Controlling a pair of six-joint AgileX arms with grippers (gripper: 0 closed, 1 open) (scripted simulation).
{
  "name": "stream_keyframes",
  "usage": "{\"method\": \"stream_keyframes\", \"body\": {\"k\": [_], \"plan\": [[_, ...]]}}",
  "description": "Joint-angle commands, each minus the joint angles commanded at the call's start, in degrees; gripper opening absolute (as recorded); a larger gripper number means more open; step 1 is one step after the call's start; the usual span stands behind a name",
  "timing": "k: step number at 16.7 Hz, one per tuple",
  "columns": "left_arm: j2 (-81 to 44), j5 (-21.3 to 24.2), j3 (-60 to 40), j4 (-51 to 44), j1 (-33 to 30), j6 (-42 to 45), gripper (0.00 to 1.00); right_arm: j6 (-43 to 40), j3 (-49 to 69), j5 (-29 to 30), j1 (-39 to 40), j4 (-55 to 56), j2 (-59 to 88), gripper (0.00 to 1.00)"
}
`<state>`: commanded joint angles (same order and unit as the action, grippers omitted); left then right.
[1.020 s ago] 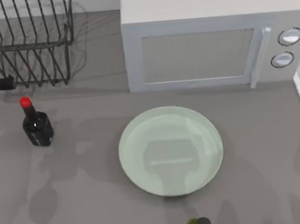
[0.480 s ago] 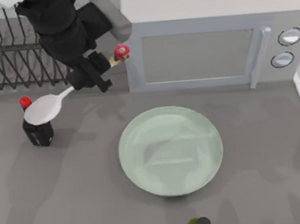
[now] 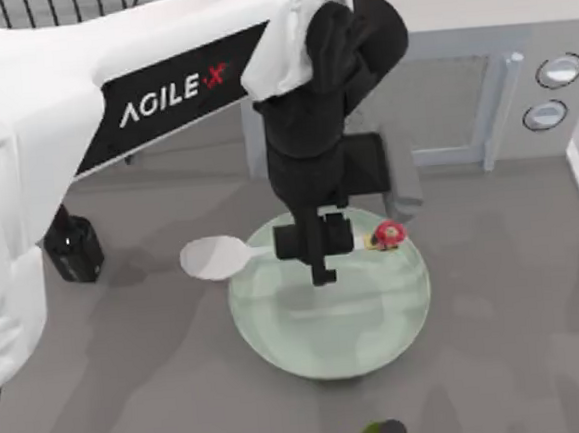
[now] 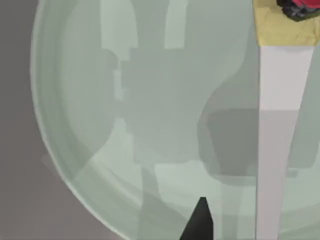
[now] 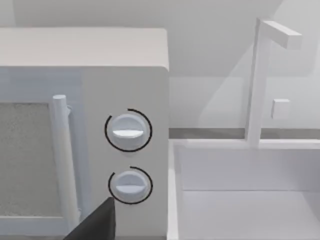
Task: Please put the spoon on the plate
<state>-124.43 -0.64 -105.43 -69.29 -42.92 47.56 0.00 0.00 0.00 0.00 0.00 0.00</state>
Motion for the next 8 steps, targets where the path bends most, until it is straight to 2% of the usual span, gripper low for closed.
{"method": "stream_keyframes", "body": {"k": [8], "plan": [[-1.5,0.2,0.1,-0.1,-0.4,0.7,0.0,0.0,0.0,0.0,0.0,0.0,0.0,1.0]]}}
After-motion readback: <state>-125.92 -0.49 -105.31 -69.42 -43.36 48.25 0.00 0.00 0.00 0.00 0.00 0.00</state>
